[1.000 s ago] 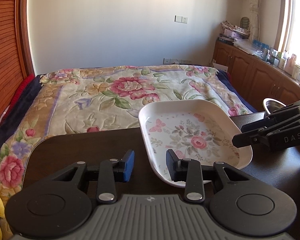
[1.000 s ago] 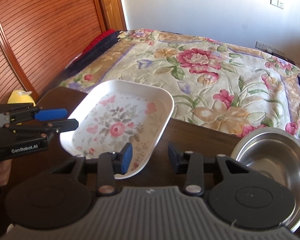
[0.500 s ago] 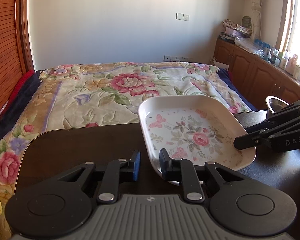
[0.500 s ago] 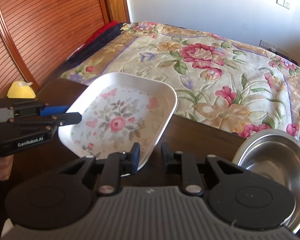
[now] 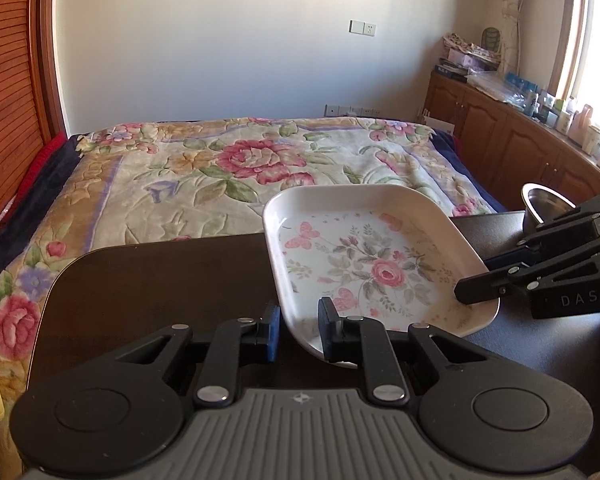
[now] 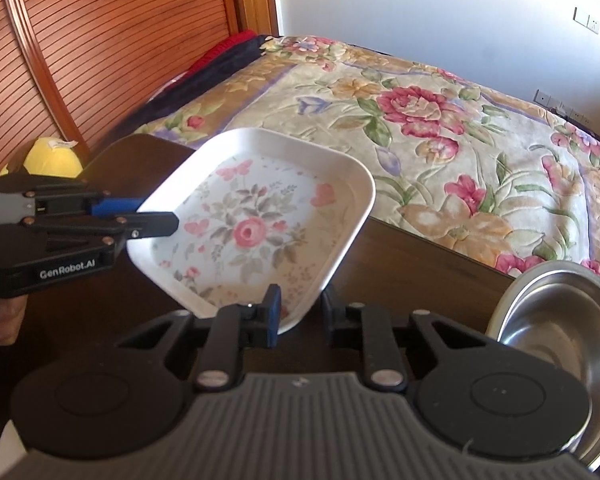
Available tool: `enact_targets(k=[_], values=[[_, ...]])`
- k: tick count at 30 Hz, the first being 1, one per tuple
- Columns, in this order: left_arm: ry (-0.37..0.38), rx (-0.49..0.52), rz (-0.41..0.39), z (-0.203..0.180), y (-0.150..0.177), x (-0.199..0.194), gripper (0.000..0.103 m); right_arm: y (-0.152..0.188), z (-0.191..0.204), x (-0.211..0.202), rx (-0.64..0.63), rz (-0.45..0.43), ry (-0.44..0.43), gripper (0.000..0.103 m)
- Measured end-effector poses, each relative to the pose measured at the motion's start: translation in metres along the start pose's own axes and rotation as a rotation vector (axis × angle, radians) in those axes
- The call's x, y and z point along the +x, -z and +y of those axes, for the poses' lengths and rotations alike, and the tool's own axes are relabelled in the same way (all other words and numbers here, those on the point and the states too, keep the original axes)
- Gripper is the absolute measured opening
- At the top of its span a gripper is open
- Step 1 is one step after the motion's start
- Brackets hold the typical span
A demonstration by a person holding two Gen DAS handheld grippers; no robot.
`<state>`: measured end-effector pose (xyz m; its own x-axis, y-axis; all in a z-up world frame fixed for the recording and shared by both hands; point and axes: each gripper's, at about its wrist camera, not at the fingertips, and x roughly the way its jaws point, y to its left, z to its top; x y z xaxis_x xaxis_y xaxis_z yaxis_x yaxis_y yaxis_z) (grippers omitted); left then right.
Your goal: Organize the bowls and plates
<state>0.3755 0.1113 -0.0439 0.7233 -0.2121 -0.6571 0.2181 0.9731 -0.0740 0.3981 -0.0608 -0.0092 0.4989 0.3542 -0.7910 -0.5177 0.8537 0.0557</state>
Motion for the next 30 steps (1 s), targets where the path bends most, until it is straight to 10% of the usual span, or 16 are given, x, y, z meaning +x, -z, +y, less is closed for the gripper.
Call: enact_targets(k=[30], values=[[-0.013, 0.055, -0.078, -0.032, 0.011, -0.099, 0.022, 0.026, 0.004, -0.069, 0.055, -0.117, -0.089, 0.021]])
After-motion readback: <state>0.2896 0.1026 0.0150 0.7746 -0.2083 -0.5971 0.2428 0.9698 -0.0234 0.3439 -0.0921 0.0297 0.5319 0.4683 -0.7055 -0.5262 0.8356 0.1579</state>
